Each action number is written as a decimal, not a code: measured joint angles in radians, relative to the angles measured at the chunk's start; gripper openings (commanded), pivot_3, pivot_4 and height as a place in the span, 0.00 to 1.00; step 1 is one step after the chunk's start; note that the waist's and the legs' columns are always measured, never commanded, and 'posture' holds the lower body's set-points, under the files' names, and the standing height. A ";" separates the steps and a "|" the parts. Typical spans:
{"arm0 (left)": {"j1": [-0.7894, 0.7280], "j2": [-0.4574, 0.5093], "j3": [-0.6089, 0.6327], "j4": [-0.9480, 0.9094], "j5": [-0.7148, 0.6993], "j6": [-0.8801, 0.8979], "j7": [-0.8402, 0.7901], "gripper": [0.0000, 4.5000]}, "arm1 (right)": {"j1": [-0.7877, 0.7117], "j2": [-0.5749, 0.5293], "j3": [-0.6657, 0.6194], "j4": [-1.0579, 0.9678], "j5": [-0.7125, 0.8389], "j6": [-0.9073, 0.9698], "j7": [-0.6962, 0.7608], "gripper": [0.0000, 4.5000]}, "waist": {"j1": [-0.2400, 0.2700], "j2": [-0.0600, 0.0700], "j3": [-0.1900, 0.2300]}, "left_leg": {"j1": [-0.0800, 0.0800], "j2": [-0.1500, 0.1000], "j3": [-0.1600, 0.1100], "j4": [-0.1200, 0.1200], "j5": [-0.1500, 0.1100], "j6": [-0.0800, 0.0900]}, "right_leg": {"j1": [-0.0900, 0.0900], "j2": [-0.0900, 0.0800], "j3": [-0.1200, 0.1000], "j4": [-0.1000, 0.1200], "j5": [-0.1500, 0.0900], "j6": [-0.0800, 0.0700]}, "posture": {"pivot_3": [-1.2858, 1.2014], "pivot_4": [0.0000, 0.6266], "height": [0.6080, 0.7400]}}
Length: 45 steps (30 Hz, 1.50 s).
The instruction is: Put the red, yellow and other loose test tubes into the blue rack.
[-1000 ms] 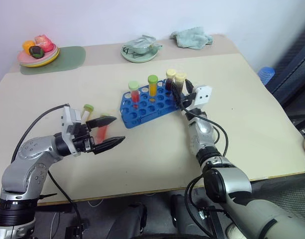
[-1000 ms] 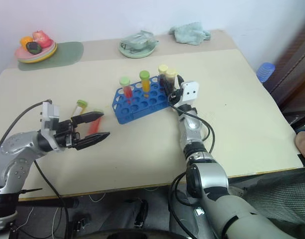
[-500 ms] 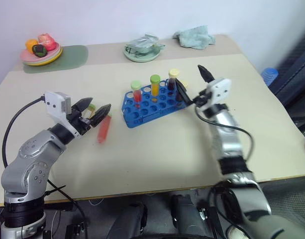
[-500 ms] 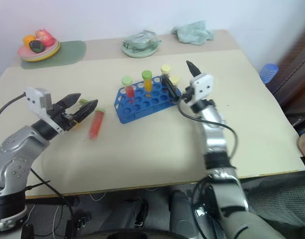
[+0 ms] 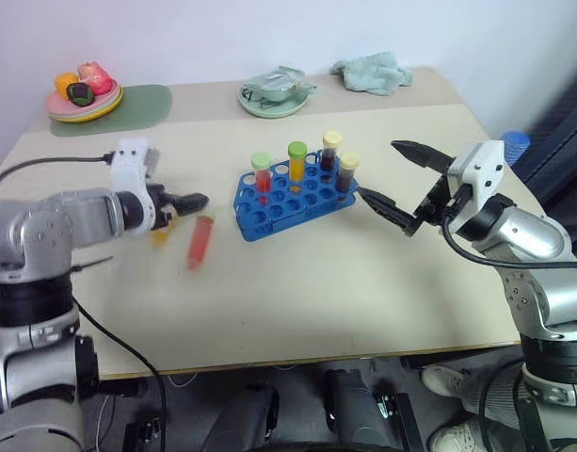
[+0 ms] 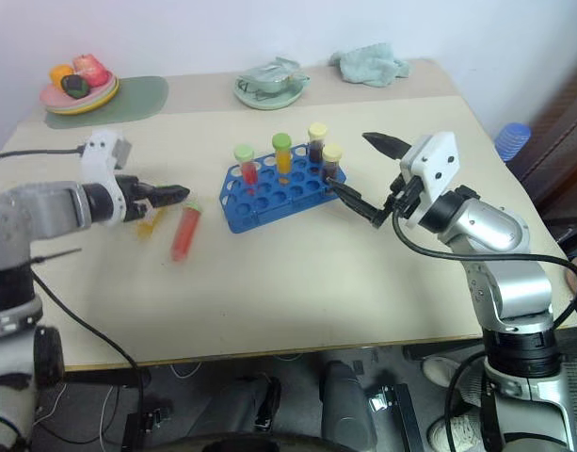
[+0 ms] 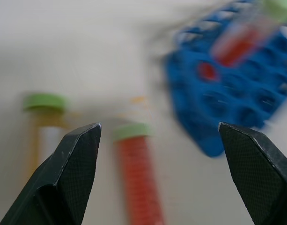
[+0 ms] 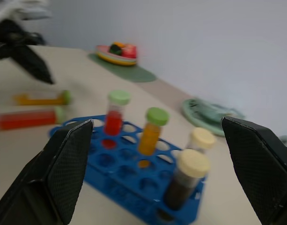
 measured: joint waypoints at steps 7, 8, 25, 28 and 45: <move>-0.211 0.100 -0.236 0.379 0.196 -0.074 -0.150 0.91 | 0.037 -0.066 0.008 -0.111 0.082 0.110 0.090 0.99 | 0.008 -0.001 0.000 | -0.001 0.000 0.000 0.000 0.000 0.000 | 0.000 0.000 -0.001 -0.001 0.000 0.000 | 0.52 0.24 1.00; -0.245 0.099 -0.278 0.438 0.226 -0.102 -0.185 0.91 | 0.043 -0.075 0.010 -0.117 0.086 0.119 0.100 0.99 | 0.010 -0.002 0.000 | -0.001 -0.001 0.000 0.001 -0.001 0.001 | 0.000 0.000 -0.001 -0.001 0.000 0.000 | 0.52 0.24 1.00; -0.538 -0.096 -0.553 1.135 0.650 -0.460 -0.568 0.91 | 0.042 -0.135 0.003 -0.172 0.179 0.251 0.165 0.99 | 0.021 -0.007 0.003 | -0.003 -0.001 0.000 0.001 -0.001 0.002 | -0.001 -0.002 -0.001 -0.001 0.000 0.000 | 0.52 0.24 1.00; -0.549 -0.113 -0.550 1.179 0.692 -0.493 -0.575 0.91 | 0.042 -0.135 0.004 -0.172 0.179 0.252 0.165 0.99 | 0.022 -0.009 0.003 | -0.003 -0.001 0.000 0.002 -0.001 0.002 | -0.001 -0.002 -0.001 -0.001 0.000 0.000 | 0.52 0.24 1.00; -0.587 -0.189 -0.391 1.258 0.742 -0.509 -0.441 0.18 | 0.038 -0.128 0.005 -0.172 0.177 0.249 0.162 1.00 | 0.022 -0.012 0.003 | -0.003 -0.001 0.001 0.002 -0.001 0.002 | -0.001 -0.002 -0.001 0.000 0.000 0.001 | 0.52 0.24 1.00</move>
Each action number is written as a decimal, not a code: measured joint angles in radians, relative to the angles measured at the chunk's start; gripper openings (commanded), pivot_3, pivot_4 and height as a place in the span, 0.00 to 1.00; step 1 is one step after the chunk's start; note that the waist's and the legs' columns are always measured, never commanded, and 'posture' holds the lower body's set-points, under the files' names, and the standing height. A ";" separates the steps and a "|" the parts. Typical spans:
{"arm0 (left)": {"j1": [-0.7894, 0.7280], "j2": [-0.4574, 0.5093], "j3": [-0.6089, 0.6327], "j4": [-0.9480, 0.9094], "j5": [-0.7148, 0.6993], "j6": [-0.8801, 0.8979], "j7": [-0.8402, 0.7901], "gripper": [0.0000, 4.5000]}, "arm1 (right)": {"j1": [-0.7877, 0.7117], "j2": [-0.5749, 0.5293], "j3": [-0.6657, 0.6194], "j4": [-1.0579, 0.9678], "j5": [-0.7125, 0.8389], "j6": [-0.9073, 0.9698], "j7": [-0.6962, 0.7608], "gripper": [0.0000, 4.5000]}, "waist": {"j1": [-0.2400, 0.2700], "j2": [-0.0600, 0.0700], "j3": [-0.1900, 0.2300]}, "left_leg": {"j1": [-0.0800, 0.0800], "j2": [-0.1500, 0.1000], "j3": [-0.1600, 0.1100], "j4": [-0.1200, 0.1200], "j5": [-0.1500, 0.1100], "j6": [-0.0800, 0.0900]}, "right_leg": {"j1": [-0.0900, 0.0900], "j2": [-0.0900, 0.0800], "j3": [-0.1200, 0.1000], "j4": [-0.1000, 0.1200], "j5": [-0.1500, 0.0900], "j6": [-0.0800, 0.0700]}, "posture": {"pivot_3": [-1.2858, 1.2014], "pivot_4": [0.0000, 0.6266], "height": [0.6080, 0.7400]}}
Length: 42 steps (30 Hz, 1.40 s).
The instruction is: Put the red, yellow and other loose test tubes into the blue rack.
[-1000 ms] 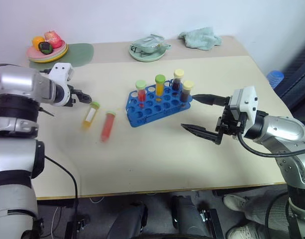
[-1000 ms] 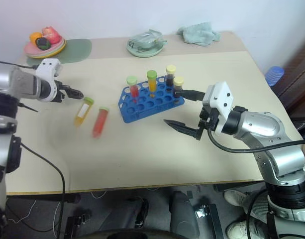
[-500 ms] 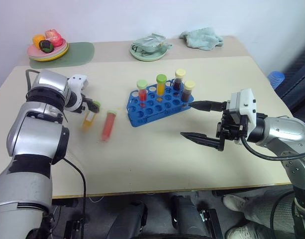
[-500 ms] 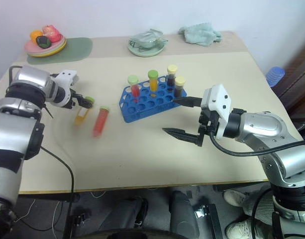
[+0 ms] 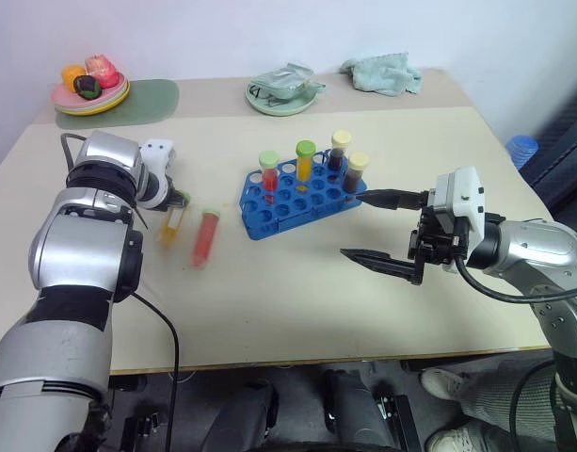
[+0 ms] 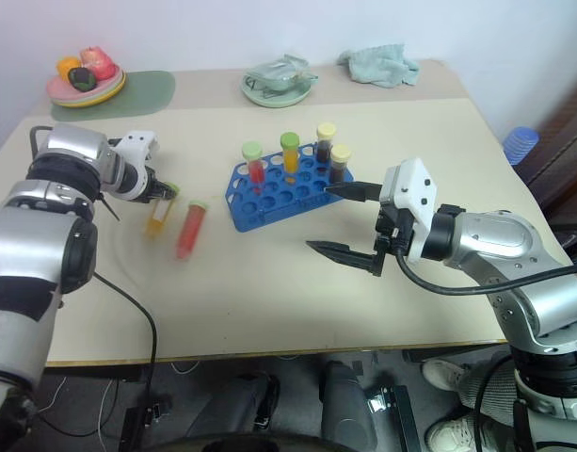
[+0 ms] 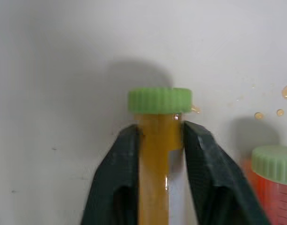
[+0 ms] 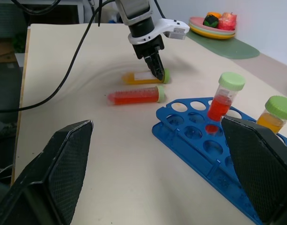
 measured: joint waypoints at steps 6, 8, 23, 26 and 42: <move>0.000 0.008 0.005 -0.013 0.018 0.054 -0.047 0.18 | -0.010 0.002 0.010 0.020 -0.012 -0.021 0.011 1.00 | -0.004 0.000 0.000 | 0.000 0.000 0.000 0.000 0.000 0.000 | 0.000 0.000 0.000 0.000 0.000 0.000 | 0.52 0.24 1.00; 0.000 0.015 0.002 -0.024 0.023 0.087 -0.081 0.18 | -0.018 0.004 0.022 0.036 -0.019 -0.026 0.019 1.00 | -0.005 0.000 0.000 | 0.000 0.000 0.000 0.000 0.000 0.000 | 0.000 0.000 0.000 0.001 0.000 0.000 | 0.52 0.24 1.00; 0.477 0.202 0.261 -1.138 -0.277 0.263 -0.371 0.18 | -0.059 0.044 0.060 0.088 -0.049 -0.062 0.031 1.00 | -0.025 0.000 0.000 | -0.001 0.000 0.000 0.000 0.000 0.000 | -0.002 -0.001 0.000 0.001 0.000 0.000 | 0.52 0.24 1.00; 0.634 0.198 0.432 -1.408 -0.478 0.274 -0.462 0.18 | -0.040 0.051 0.047 0.085 -0.047 -0.062 0.011 1.00 | -0.022 0.000 0.000 | 0.001 0.000 0.001 0.000 0.000 0.000 | 0.000 -0.002 -0.001 0.001 0.000 0.000 | 0.52 0.24 1.00; 0.681 -0.353 0.233 -1.130 -0.367 -0.711 -0.304 0.18 | 0.148 0.069 -0.068 -0.043 -0.047 -0.052 -0.166 1.00 | 0.027 -0.001 -0.002 | 0.000 0.000 0.004 0.009 -0.004 0.004 | 0.003 -0.002 -0.002 -0.001 0.002 0.000 | 0.52 0.24 1.00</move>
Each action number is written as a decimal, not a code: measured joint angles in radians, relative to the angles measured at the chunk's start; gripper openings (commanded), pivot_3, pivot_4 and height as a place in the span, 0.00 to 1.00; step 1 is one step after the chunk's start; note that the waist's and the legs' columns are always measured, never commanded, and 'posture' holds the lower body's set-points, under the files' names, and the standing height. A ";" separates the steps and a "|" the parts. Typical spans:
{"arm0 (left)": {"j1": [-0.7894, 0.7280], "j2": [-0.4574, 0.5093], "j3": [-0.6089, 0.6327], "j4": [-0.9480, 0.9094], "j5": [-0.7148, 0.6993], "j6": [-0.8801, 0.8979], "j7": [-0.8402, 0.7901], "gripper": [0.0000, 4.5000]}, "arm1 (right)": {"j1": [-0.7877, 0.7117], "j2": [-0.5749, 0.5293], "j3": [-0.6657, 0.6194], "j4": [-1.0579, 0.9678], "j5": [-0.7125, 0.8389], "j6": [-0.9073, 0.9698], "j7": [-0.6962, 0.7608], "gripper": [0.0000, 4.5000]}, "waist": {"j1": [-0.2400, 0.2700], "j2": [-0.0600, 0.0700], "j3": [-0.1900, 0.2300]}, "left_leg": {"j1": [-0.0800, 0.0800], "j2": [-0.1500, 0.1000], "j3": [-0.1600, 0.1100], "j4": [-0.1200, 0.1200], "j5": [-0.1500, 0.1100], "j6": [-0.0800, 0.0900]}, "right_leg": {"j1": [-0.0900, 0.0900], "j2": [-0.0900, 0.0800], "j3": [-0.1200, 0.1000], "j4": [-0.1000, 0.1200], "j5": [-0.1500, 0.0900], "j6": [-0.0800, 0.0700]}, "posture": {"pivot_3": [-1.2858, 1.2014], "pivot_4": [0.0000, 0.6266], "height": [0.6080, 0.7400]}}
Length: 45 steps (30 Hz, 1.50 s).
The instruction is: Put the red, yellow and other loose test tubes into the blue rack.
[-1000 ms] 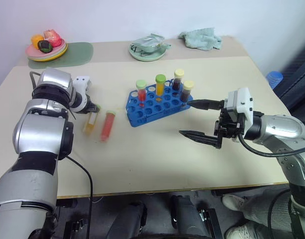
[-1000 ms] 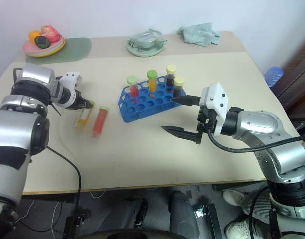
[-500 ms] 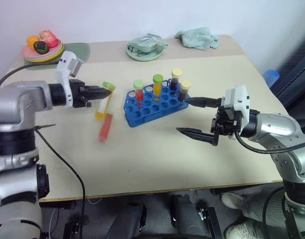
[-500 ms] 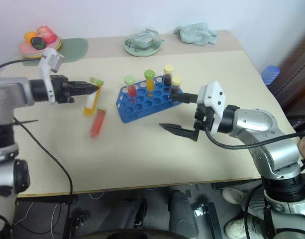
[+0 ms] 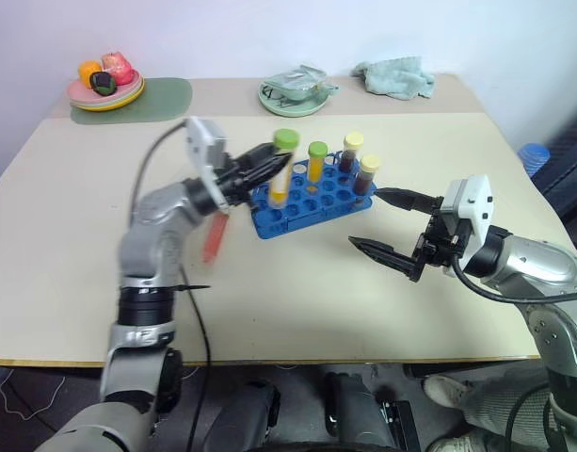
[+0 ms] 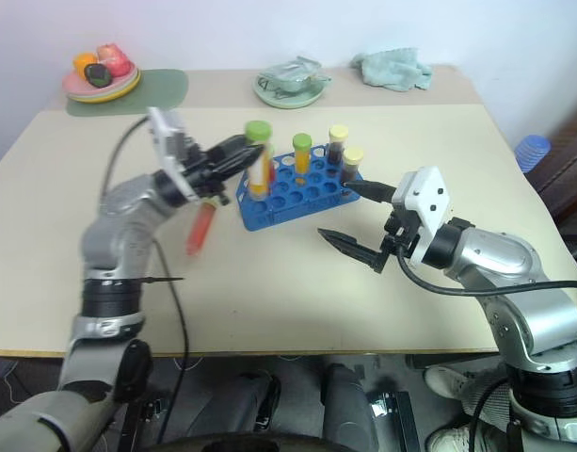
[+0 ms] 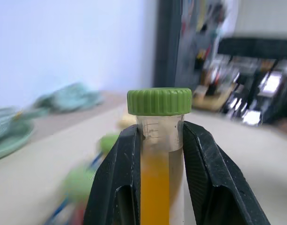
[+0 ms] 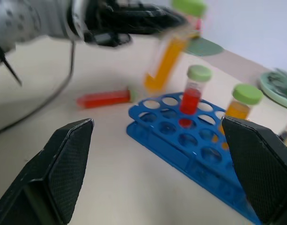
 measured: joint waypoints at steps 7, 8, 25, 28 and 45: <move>-0.130 -0.129 -0.032 0.381 0.064 -0.260 0.039 0.18 | 0.061 0.012 -0.030 -0.063 0.000 0.009 -0.078 1.00 | 0.004 0.000 0.000 | 0.000 0.000 0.001 0.003 -0.001 0.002 | 0.001 0.000 0.000 0.000 0.001 0.001 | 0.52 0.24 1.00; -0.151 -0.145 -0.033 0.440 0.081 -0.303 0.052 0.18 | 0.072 0.012 -0.035 -0.074 0.000 0.010 -0.090 1.00 | 0.003 0.000 0.000 | 0.000 0.000 0.002 0.003 -0.001 0.002 | 0.001 0.000 0.001 0.000 0.001 0.002 | 0.52 0.24 1.00; -0.272 -0.189 -0.048 0.843 0.185 -0.631 0.117 0.18 | 0.263 0.031 -0.127 -0.143 0.039 0.043 -0.175 1.00 | 0.000 0.000 -0.001 | 0.001 0.000 0.004 0.004 -0.002 0.003 | 0.002 0.000 0.002 0.000 0.001 0.003 | 0.52 0.24 1.00; -0.272 -0.191 -0.049 0.881 0.193 -0.651 0.121 0.18 | 0.323 0.032 -0.161 -0.155 0.049 0.053 -0.185 1.00 | 0.002 0.000 -0.001 | 0.001 0.000 0.004 0.004 -0.002 0.003 | 0.002 0.001 0.002 0.000 0.001 0.003 | 0.52 0.24 1.00; -0.136 -0.155 -0.018 0.453 0.114 -0.488 0.104 0.92 | 0.439 0.080 -0.169 -0.126 -0.018 -0.078 -0.118 1.00 | -0.003 0.000 -0.001 | 0.001 0.001 0.005 0.004 -0.002 0.004 | 0.002 0.001 0.004 0.001 0.002 0.004 | 0.52 0.24 1.00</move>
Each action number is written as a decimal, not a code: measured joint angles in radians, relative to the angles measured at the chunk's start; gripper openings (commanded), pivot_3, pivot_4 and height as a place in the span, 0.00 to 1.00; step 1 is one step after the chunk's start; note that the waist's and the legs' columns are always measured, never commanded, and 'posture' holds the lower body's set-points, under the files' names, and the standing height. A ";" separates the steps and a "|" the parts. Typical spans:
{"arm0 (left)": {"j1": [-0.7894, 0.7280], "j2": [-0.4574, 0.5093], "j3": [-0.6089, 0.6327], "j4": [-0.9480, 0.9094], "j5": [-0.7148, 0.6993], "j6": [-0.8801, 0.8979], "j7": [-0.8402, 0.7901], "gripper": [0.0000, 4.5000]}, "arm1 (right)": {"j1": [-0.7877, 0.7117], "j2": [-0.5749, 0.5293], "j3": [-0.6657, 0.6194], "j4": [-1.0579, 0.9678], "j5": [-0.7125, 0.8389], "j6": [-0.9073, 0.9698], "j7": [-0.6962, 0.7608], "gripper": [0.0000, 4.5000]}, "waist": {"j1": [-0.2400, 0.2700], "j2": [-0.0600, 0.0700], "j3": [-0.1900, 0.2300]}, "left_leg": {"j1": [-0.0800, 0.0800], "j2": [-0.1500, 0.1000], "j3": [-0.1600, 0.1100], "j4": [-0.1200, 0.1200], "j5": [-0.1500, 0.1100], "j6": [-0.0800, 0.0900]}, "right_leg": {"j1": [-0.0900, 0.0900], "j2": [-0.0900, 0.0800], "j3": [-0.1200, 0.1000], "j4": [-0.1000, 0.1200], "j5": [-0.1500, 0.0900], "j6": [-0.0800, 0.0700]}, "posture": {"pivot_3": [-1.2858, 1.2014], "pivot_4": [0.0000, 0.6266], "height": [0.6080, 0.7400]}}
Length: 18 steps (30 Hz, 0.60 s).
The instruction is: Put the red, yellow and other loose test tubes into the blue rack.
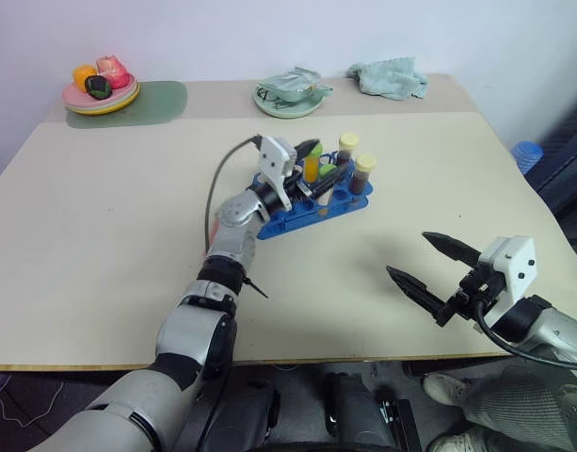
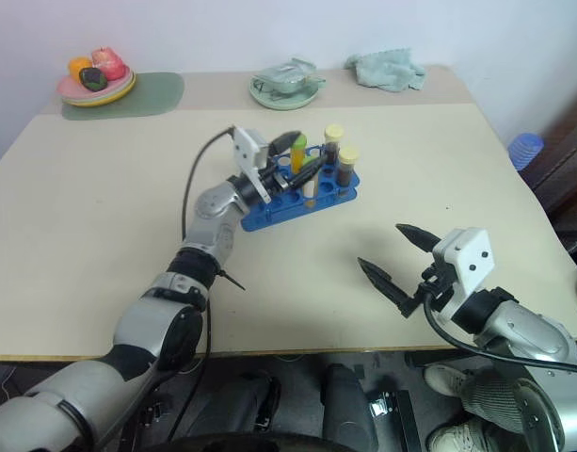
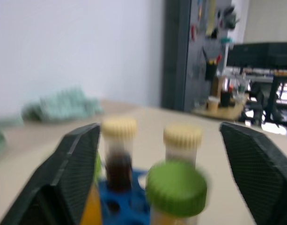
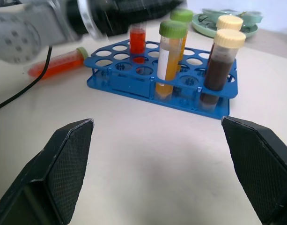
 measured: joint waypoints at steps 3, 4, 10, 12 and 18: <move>0.042 0.043 0.017 -0.231 -0.049 0.206 0.095 0.92 | -0.021 -0.002 0.008 0.023 -0.004 -0.001 0.018 1.00 | 0.003 0.000 0.000 | 0.000 0.000 0.000 0.001 0.000 0.000 | 0.000 0.001 0.000 0.000 0.000 0.000 | 0.52 0.24 1.00; 0.047 0.060 0.031 -0.313 -0.068 0.286 0.143 0.92 | -0.034 -0.004 0.014 0.031 -0.004 -0.001 0.024 1.00 | 0.004 0.000 0.000 | 0.000 0.000 0.000 0.001 0.000 0.000 | 0.000 0.001 0.000 0.000 0.000 0.000 | 0.52 0.24 1.00; 0.044 0.270 0.149 -0.670 -0.177 0.963 0.416 0.92 | -0.152 -0.033 0.060 0.085 -0.003 0.009 0.058 1.00 | -0.001 0.001 0.000 | 0.001 0.001 0.001 0.000 0.000 0.000 | 0.000 0.004 0.002 0.001 0.000 0.000 | 0.52 0.24 1.00; 0.028 0.326 0.212 -0.712 -0.237 1.232 0.482 0.92 | -0.192 -0.040 0.083 0.103 -0.002 0.023 0.072 1.00 | -0.002 0.001 0.000 | 0.001 0.001 0.001 0.000 0.000 0.000 | -0.001 0.004 0.002 0.001 0.000 0.000 | 0.52 0.24 1.00; -0.089 0.548 0.193 -0.631 -0.300 1.808 0.585 0.92 | -0.286 -0.051 0.124 0.139 0.001 0.064 0.084 1.00 | 0.003 0.000 0.000 | 0.001 0.001 0.001 0.000 -0.001 -0.001 | -0.001 0.005 0.002 0.001 0.000 0.000 | 0.52 0.24 1.00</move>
